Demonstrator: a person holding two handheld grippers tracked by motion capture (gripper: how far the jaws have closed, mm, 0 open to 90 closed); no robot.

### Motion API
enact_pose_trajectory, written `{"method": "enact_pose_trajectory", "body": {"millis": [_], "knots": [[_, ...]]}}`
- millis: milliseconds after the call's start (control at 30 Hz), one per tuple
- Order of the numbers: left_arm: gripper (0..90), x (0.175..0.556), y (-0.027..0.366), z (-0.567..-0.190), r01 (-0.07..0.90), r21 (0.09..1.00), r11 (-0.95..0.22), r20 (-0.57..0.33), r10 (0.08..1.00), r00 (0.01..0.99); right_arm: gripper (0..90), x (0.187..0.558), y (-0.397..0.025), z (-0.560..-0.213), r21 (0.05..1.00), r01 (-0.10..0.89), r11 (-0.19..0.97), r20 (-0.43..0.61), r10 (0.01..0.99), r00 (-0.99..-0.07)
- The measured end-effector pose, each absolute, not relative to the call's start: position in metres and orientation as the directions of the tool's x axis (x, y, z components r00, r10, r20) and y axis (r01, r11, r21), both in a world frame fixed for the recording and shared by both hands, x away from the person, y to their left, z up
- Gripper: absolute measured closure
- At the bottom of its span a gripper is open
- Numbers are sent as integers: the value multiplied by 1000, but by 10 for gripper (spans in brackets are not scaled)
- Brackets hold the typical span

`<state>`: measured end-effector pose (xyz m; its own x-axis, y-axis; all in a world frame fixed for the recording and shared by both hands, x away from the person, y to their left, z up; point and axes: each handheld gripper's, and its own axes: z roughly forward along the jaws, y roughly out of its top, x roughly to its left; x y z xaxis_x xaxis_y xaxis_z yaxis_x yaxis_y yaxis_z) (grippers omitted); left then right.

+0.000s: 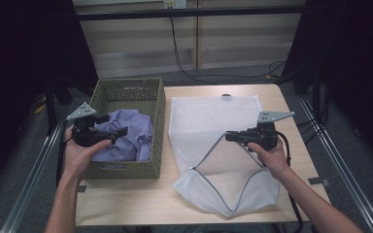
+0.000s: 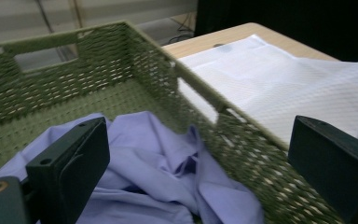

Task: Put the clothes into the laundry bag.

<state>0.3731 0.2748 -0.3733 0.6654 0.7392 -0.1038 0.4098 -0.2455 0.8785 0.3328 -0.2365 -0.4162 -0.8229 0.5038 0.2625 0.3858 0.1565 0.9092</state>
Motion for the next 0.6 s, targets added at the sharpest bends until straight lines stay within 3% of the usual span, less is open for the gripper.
{"method": "enact_pose_trajectory", "body": {"millis": [600], "knots": [[106, 412, 288, -410, 507, 812, -290, -70, 813, 578, 874, 333, -236, -417, 909, 383, 164, 257, 502, -825]]}}
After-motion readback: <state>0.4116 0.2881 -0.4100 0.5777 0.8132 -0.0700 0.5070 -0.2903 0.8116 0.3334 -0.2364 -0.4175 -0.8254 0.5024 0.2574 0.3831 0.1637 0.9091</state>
